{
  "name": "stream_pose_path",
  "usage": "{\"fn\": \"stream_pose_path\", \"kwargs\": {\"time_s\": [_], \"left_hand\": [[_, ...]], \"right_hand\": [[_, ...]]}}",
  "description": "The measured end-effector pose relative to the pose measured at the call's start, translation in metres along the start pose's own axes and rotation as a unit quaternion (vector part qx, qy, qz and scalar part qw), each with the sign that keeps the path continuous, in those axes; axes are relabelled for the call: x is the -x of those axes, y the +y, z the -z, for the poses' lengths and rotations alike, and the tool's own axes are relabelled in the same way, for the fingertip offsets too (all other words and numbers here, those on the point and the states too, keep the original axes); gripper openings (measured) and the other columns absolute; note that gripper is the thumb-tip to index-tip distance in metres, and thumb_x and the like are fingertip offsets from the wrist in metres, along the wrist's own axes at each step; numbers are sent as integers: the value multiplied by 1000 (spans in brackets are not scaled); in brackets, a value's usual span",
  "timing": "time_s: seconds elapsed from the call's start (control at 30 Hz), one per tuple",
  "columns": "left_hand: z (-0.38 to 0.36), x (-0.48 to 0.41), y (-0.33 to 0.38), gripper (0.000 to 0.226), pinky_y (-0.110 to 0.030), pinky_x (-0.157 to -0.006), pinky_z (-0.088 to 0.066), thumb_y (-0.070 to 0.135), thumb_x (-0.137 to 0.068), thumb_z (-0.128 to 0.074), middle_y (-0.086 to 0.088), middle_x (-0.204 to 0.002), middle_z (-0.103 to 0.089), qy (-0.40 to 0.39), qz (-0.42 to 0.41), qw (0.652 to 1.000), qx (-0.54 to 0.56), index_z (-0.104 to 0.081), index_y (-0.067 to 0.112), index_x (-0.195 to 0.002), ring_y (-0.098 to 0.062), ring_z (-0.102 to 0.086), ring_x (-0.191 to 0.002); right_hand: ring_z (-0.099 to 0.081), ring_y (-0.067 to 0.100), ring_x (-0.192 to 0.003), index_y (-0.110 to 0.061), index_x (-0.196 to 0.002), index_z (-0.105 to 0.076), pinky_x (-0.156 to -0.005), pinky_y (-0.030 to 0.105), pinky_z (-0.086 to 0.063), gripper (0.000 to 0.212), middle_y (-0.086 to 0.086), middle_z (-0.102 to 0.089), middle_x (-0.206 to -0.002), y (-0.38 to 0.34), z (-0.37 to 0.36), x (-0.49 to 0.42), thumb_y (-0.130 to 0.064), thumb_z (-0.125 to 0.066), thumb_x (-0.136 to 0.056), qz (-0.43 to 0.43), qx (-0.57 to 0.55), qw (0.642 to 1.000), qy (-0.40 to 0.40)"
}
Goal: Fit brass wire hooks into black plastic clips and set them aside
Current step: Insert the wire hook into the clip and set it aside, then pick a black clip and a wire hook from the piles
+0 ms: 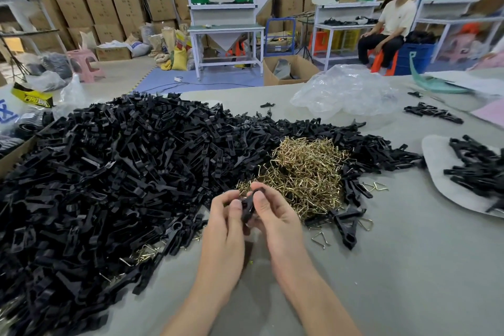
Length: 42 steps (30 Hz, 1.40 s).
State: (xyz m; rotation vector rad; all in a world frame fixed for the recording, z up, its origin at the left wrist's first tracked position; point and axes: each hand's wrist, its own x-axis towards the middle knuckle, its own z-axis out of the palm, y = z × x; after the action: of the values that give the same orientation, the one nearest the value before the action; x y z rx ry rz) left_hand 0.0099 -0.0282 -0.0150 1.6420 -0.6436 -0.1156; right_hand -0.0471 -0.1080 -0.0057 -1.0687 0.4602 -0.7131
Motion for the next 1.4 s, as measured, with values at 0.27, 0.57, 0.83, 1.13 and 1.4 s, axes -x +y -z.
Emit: {"fn": "stream_pose_path", "kwargs": {"time_s": [0.27,0.57,0.83,1.13,1.4], "left_hand": [[5,-6,-5,28,-26,-63,-56,37,-106,-40,6,-93,-73,40,67,995,65,-68,39,-103,-12,-71,-81],[3,-4,-10,33,-21,-58,-52,36,-107,-39,-2,-79,-72,9,48,998,29,-69,33,-95,-8,-63,-65],[-10,3,1,33,-17,-51,-48,32,-106,-41,7,-78,-71,-8,28,998,-55,-69,37,-89,-4,-59,-55],[-10,10,10,32,-22,-55,-47,26,-106,-42,8,-74,-69,-15,26,998,-57,-67,23,-86,-7,-59,-59],[19,2,-11,34,-52,-106,-36,33,-93,-56,-11,-122,-65,28,-140,862,-486,-66,14,-119,-34,-58,-118]], "right_hand": [[-66,-6,-96,-31,-107,-70,-86,16,-53,14,-16,-74,-101,-2,11,22,-25,-70,-95,21,146,989,1],[-68,14,-75,-2,-103,-65,-75,24,-61,38,6,-71,-83,-118,123,-1,-36,-68,-86,40,-295,937,181],[-65,20,-86,-5,-129,-44,-77,32,-55,45,9,-69,-102,-152,161,-6,-42,-49,-104,-9,-215,961,175],[-66,6,-71,-25,-115,-61,-67,20,-54,17,-1,-73,-90,-54,29,18,-28,-47,-107,-7,74,995,65],[-56,-1,-116,-33,-128,-57,-105,28,-44,26,-16,-64,-122,-5,-10,12,-27,-43,-107,101,354,930,-22]]}}
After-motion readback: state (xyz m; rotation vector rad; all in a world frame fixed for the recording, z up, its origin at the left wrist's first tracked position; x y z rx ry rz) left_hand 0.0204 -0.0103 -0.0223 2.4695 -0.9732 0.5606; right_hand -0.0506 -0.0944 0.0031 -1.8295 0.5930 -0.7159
